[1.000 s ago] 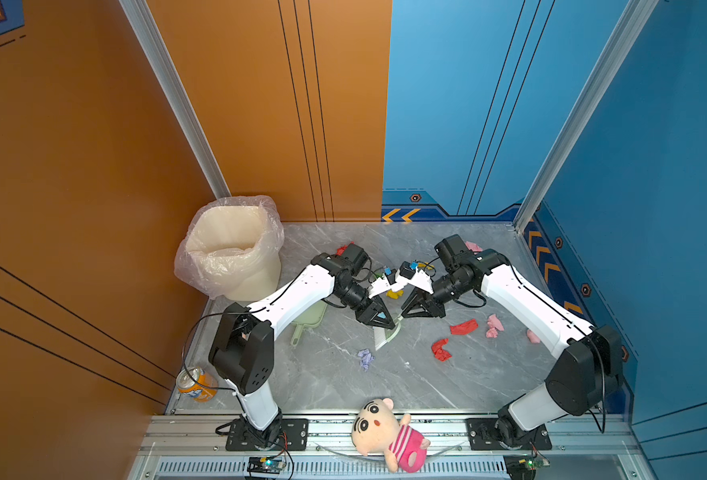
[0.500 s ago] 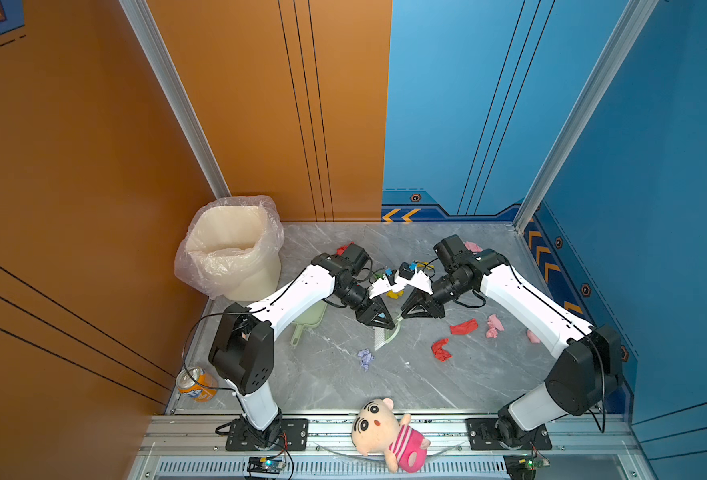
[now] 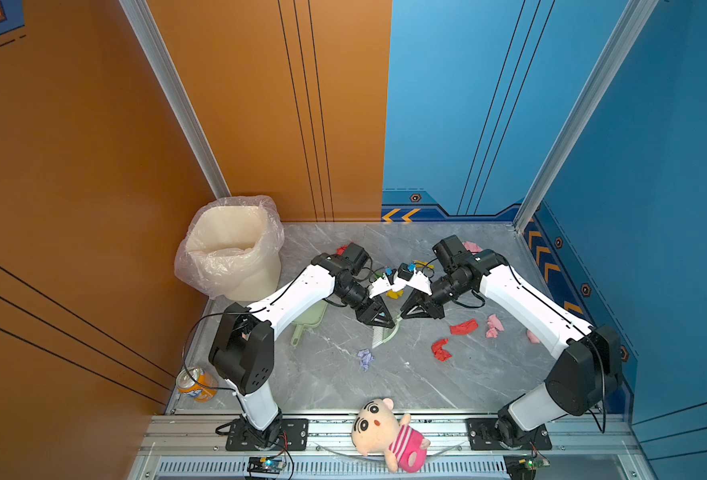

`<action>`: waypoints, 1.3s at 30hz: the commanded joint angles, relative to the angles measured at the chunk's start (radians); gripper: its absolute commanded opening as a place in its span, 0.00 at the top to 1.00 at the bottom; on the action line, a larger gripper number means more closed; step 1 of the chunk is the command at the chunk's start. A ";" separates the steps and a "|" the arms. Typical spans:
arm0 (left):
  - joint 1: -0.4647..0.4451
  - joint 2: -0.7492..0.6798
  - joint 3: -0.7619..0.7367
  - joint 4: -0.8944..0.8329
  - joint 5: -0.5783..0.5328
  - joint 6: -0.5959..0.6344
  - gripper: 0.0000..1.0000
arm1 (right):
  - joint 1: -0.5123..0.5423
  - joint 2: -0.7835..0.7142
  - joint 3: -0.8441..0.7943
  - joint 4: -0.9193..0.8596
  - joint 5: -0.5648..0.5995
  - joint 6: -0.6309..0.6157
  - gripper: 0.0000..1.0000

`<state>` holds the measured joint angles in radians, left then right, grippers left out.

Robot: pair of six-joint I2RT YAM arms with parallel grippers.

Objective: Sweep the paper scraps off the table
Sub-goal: 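Open the left gripper and release the brush to the right gripper, then move the left gripper to the dustpan handle while the right gripper lowers the brush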

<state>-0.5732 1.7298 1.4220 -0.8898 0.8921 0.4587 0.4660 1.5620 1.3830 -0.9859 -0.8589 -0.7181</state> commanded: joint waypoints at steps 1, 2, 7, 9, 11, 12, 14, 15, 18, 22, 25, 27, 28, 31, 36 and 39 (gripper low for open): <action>0.012 -0.020 0.037 0.004 -0.002 -0.009 0.64 | 0.009 0.002 0.012 -0.022 -0.006 -0.008 1.00; 0.012 -0.021 0.037 0.004 -0.002 -0.009 0.64 | 0.008 0.001 0.013 -0.022 -0.008 -0.009 1.00; 0.019 -0.020 0.031 0.004 0.002 -0.007 0.63 | 0.003 -0.005 0.013 -0.016 -0.014 -0.009 1.00; 0.022 -0.021 0.029 0.003 0.005 -0.005 0.63 | 0.000 -0.010 0.012 -0.013 -0.015 -0.009 1.00; 0.024 -0.022 0.028 0.004 0.005 -0.003 0.62 | -0.003 -0.014 0.011 -0.009 -0.014 -0.009 1.00; 0.024 -0.022 0.028 0.003 0.005 -0.003 0.61 | -0.004 -0.016 0.011 -0.007 -0.014 -0.008 1.00; 0.024 -0.023 0.027 0.004 0.005 0.000 0.59 | -0.007 -0.016 0.011 -0.007 -0.013 -0.005 1.00; 0.026 -0.024 0.025 0.004 0.005 0.000 0.58 | -0.006 -0.016 0.010 -0.007 -0.013 -0.004 1.00; 0.026 -0.025 0.022 0.005 0.002 0.001 0.57 | -0.007 -0.013 0.010 -0.007 -0.010 -0.004 1.00; 0.029 -0.029 0.022 0.003 0.000 0.000 0.57 | -0.007 -0.011 0.009 -0.006 -0.008 -0.004 1.00; 0.034 -0.035 0.019 0.003 -0.018 0.000 0.57 | -0.007 -0.014 0.008 -0.005 -0.002 -0.003 1.00; 0.041 -0.040 0.013 0.005 -0.032 -0.001 0.57 | -0.009 -0.016 0.006 -0.003 0.001 -0.004 1.00; 0.047 -0.044 0.010 0.004 -0.036 -0.002 0.57 | -0.009 -0.017 0.006 -0.003 0.001 -0.004 1.00; 0.058 -0.053 0.001 0.005 -0.056 -0.006 0.57 | -0.010 -0.021 0.006 0.000 0.006 -0.004 1.00; 0.067 -0.067 -0.013 0.004 -0.094 -0.017 0.56 | -0.018 -0.027 0.005 0.002 0.006 0.001 1.00; 0.074 -0.081 -0.031 0.018 -0.143 -0.036 0.56 | -0.022 -0.032 0.005 0.004 0.006 0.002 1.00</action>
<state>-0.5102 1.6859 1.4139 -0.8776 0.8017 0.4435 0.4503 1.5616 1.3830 -0.9840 -0.8585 -0.7174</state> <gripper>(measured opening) 0.436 0.197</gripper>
